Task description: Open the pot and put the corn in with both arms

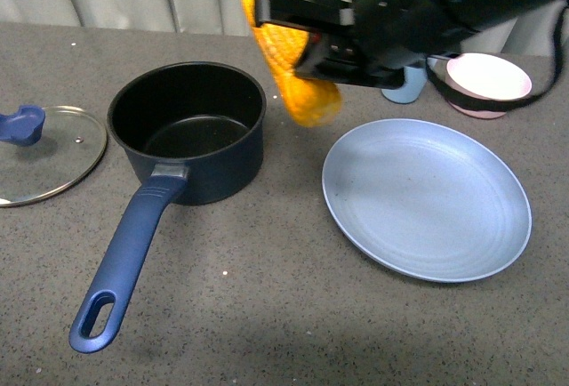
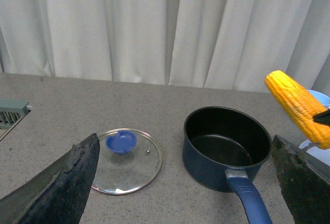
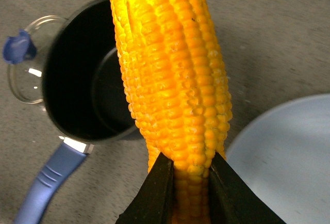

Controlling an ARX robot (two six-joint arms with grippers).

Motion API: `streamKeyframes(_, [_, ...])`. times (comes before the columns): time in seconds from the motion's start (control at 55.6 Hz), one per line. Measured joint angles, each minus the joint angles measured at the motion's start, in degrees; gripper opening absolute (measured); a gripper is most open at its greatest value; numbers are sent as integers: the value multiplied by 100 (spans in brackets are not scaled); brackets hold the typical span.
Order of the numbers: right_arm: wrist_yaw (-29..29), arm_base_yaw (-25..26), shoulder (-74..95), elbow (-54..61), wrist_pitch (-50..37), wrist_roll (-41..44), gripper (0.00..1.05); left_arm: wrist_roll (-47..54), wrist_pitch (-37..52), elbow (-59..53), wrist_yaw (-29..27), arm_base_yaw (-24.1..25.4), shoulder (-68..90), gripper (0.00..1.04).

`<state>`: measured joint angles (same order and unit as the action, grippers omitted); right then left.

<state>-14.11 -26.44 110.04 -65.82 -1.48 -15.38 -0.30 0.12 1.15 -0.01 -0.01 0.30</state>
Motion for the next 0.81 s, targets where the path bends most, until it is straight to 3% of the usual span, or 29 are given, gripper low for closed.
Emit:
streamKeyframes(0.234, [31, -568, 905, -1185, 402, -304, 12, 2, 0, 0, 0, 0, -2, 98])
streamKeyframes(0.575, [50, -846, 1622, -2076, 743, -463, 12, 0, 0, 0, 0, 0, -2, 98])
streamKeyframes(0.809, [120, -876, 1652, -2103, 748, -579, 49, 2, 0, 0, 0, 0, -2, 98])
